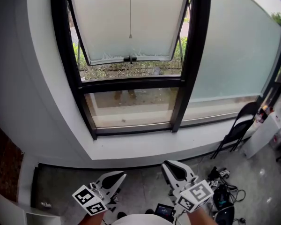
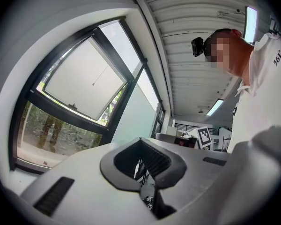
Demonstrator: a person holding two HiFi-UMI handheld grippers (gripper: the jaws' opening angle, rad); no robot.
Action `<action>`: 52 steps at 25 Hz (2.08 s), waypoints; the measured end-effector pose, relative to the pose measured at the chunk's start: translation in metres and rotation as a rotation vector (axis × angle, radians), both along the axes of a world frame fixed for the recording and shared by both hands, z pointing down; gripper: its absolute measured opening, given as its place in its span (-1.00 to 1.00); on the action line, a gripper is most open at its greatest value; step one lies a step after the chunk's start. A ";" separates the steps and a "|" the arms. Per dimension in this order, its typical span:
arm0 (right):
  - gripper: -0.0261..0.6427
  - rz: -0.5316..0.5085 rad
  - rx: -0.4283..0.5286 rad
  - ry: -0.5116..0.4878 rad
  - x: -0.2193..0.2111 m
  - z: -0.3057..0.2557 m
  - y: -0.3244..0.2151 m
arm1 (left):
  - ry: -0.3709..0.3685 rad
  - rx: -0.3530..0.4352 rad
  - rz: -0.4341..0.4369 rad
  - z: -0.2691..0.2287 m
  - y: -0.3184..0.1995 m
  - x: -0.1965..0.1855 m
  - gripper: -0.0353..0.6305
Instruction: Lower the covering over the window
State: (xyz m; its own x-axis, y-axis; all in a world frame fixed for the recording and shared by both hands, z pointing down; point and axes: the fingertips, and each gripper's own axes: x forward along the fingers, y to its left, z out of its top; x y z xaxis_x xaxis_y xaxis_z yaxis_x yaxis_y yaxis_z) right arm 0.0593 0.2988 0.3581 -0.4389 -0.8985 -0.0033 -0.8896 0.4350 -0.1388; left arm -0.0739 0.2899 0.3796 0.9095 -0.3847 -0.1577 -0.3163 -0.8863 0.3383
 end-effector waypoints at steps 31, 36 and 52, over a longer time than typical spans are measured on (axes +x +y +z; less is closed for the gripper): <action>-0.79 -0.036 0.086 0.128 0.027 -0.016 -0.215 | -0.009 0.063 -0.001 -0.008 -0.206 0.052 -0.84; -0.79 0.016 0.091 0.124 0.021 -0.024 -0.279 | -0.015 0.056 0.037 -0.014 -0.277 0.042 -0.84; -0.79 0.071 0.249 0.315 0.023 -0.084 -0.396 | 0.004 0.151 0.040 -0.057 -0.390 0.033 -0.84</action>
